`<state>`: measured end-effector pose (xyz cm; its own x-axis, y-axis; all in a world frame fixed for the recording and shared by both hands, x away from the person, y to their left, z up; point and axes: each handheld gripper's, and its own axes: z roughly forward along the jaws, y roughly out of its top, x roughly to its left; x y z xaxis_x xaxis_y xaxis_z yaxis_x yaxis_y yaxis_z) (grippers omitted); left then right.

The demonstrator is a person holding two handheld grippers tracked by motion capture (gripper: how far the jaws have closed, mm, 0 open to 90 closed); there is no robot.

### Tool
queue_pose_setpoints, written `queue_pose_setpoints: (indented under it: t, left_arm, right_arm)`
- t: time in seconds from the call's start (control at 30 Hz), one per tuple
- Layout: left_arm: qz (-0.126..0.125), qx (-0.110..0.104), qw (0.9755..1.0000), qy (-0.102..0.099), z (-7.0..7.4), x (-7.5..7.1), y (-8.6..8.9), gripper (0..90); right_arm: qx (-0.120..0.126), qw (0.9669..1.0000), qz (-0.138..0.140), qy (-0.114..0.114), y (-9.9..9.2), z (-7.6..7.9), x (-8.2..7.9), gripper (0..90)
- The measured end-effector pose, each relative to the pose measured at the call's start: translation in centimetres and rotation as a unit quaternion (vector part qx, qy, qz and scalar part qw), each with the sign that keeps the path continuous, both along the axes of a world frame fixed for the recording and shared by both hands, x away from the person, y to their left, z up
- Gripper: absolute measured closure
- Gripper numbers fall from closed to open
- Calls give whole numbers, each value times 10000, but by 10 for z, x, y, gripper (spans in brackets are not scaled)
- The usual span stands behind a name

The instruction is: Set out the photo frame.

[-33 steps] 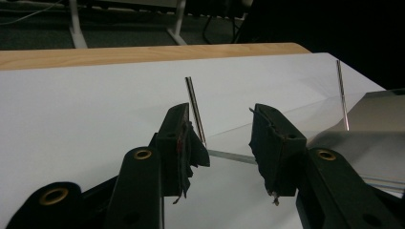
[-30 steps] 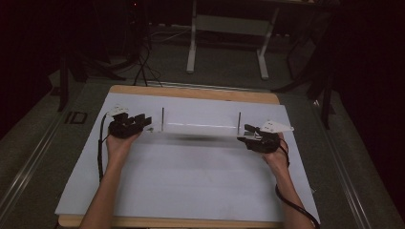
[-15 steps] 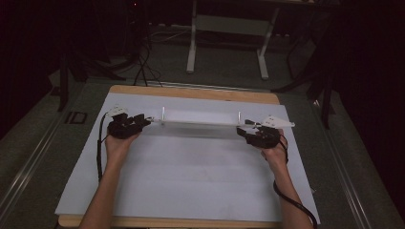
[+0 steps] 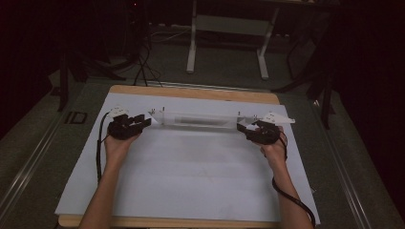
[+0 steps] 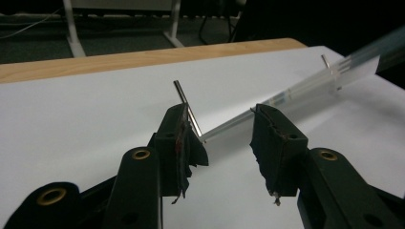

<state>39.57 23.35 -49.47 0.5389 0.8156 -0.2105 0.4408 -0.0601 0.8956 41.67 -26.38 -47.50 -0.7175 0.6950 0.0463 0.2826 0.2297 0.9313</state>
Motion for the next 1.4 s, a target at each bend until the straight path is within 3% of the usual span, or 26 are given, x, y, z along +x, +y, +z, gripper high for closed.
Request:
queue_pose_setpoints:
  t: [0.2, 0.33, 0.63, 0.7, 0.87, 1.4]
  left_arm:
    - [-158, 143, 9998, -5, 0, 1, -3, 572]
    - [-198, 68, 9997, -93, 1, 0, -4, 598]
    - [-352, 260, 9988, -225, 4, -1, -11, 504]
    - [-365, 423, 9979, -335, 6, -1, -18, 482]
    - [-410, 491, 9968, -486, 11, 3, -25, 465]
    - [-425, 431, 9954, -741, 8, 21, -46, 432]
  right_arm:
    - [18, 10000, -37, 16, 0, 1, 3, 443]
    - [17, 10000, -41, 29, 0, 2, 4, 444]
    - [56, 9999, -85, 32, 1, 3, 5, 443]
    - [62, 9999, -92, 33, 1, 3, 6, 443]
    - [71, 9999, -94, 28, 1, 3, 6, 443]
    - [94, 9994, -324, -108, 4, 3, 11, 451]
